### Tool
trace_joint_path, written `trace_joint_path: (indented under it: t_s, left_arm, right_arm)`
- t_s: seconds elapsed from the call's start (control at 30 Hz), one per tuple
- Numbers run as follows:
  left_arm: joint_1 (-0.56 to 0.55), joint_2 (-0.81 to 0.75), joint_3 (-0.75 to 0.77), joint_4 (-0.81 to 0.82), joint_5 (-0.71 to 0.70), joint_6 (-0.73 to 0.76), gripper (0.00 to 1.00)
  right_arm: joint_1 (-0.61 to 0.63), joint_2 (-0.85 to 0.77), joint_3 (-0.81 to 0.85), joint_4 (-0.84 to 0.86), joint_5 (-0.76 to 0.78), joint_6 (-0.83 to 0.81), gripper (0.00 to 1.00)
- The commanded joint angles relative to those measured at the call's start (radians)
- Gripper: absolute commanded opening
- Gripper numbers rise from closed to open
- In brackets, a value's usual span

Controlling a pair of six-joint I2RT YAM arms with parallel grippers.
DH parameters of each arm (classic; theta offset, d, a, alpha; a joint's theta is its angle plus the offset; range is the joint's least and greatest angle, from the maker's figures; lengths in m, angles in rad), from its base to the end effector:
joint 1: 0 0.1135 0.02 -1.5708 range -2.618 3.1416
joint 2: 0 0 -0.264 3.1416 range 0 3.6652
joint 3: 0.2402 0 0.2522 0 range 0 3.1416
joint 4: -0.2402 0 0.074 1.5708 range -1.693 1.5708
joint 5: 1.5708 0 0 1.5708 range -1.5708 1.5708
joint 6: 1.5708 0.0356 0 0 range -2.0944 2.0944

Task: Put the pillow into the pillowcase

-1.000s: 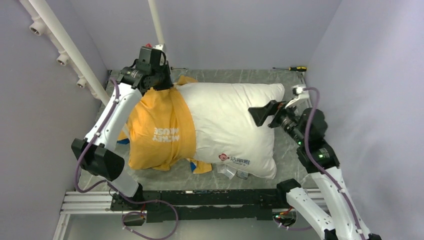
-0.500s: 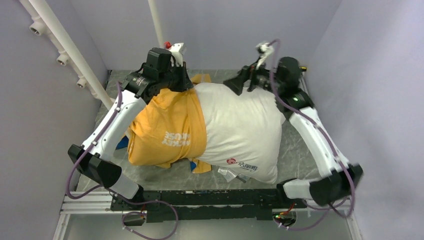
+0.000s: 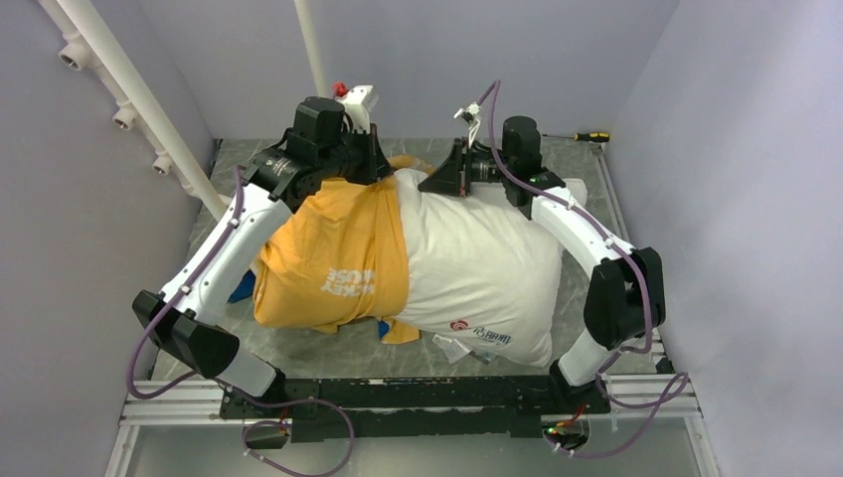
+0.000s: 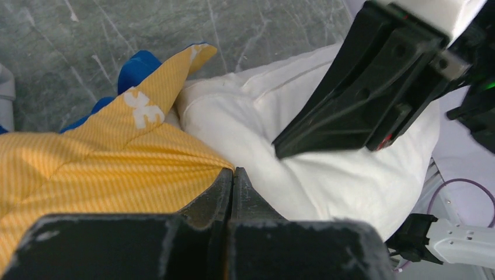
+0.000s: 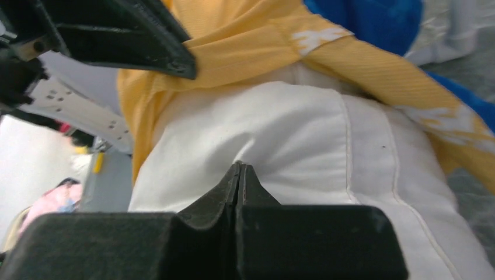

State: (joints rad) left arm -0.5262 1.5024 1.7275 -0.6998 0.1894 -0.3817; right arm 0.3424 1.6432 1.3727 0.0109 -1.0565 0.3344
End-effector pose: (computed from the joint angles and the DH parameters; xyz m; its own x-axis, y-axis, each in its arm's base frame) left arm 0.2770 -0.1687 0.4402 -0.6045 -0.0720 -0.7934 0.4449 0.7956 -0.4112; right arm 0.3472 0.1567 0.3457 -0.5427 -0.0220 -0.8396 -0.8254 0.1991 0.5283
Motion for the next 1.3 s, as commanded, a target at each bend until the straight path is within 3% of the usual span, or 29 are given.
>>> trace_joint_path:
  t_s: [0.0, 0.1, 0.3, 0.5, 0.7, 1.03, 1.27]
  left_arm:
    - [-0.038, 0.054, 0.124, 0.196, 0.19, -0.042, 0.0]
    - [-0.065, 0.147, 0.242, 0.175, 0.245, -0.068, 0.0]
    - [-0.211, 0.294, 0.485, 0.146, 0.359, -0.101, 0.0]
    - [-0.357, 0.349, 0.61, 0.182, 0.438, -0.183, 0.0]
    - [-0.416, 0.244, 0.513, 0.389, 0.463, -0.31, 0.0]
    - [-0.553, 0.135, 0.383, 0.333, 0.349, -0.311, 0.0]
    - [-0.611, 0.043, 0.156, 0.323, 0.266, -0.285, 0.0]
  right_arm:
    - [0.085, -0.072, -0.088, 0.34, -0.197, 0.273, 0.0]
    - [0.105, -0.143, -0.143, 0.393, -0.158, 0.326, 0.0]
    - [0.101, -0.308, -0.354, 0.771, 0.052, 0.614, 0.0]
    - [0.101, -0.445, -0.429, 0.777, 0.264, 0.601, 0.0]
    - [0.099, -0.534, -0.465, 0.698, 0.359, 0.498, 0.0]
    - [0.087, -0.579, -0.434, 0.696, 0.488, 0.451, 0.0]
    - [0.077, -0.693, -0.526, 0.664, 0.715, 0.444, 0.0]
